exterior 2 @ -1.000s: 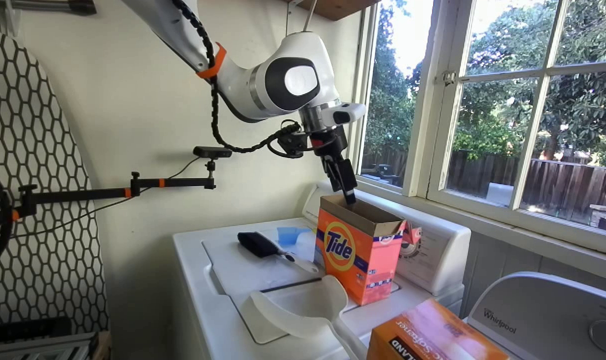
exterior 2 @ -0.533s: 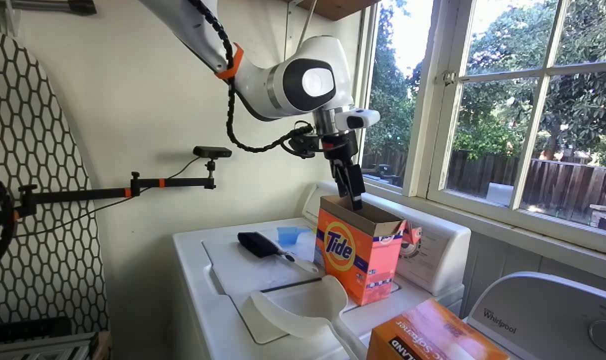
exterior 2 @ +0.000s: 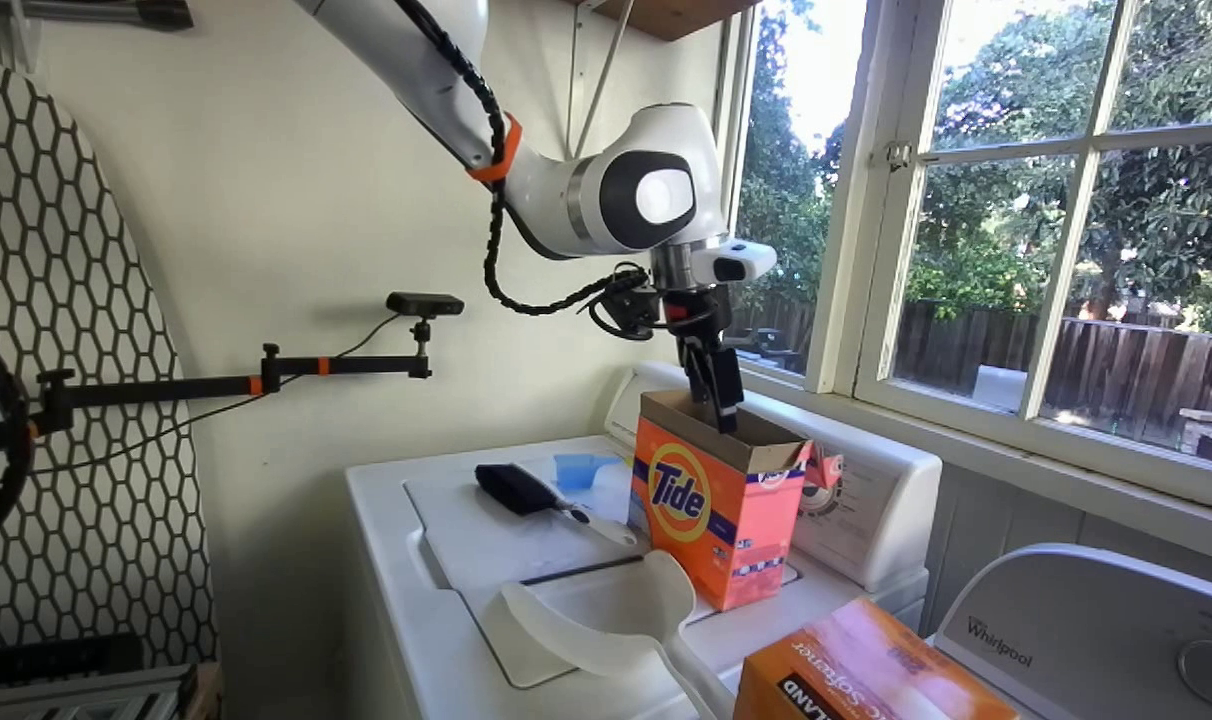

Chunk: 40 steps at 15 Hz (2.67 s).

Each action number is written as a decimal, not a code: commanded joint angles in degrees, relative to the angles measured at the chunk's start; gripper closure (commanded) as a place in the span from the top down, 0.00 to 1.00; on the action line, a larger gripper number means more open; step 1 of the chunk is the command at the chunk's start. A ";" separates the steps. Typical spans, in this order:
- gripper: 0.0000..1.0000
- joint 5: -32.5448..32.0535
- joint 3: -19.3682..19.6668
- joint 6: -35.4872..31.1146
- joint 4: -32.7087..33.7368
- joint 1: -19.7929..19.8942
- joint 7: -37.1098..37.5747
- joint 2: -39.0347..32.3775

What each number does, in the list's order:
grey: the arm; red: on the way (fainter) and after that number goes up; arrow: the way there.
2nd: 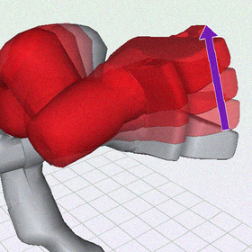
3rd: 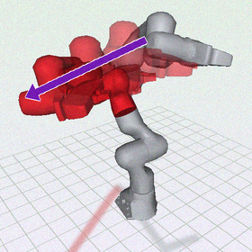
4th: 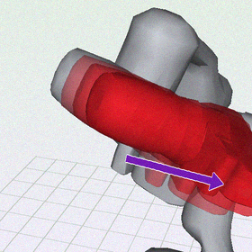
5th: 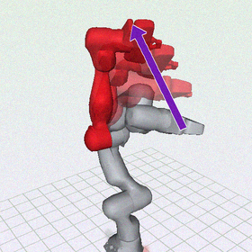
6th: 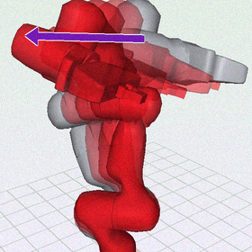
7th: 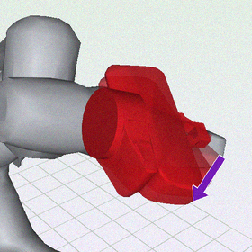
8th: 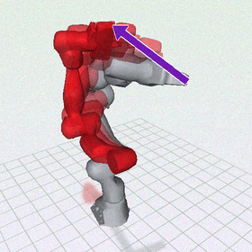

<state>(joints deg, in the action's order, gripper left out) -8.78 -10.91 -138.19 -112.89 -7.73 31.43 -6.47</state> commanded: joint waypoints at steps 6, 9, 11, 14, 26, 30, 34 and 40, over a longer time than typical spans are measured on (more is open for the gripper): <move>1.00 -1.05 3.69 -1.34 2.87 -3.33 5.41 -4.03; 1.00 -0.67 3.93 -0.70 3.02 -3.90 6.97 -4.97; 1.00 -1.03 4.21 -0.56 3.38 -4.36 8.24 -6.08; 0.66 -2.05 5.08 -0.54 4.30 -5.33 10.91 -7.93; 0.00 -4.44 9.71 -3.02 5.52 -5.93 24.43 -8.26; 0.01 -5.71 11.10 -3.22 5.58 -5.92 29.81 -8.34; 0.01 -6.17 12.63 -2.31 5.16 -5.00 34.48 -7.23; 0.01 -7.65 16.29 -2.52 4.57 -1.92 42.38 -4.56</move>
<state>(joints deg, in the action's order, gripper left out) -14.99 4.43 -140.55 -106.89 -10.91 69.12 -13.40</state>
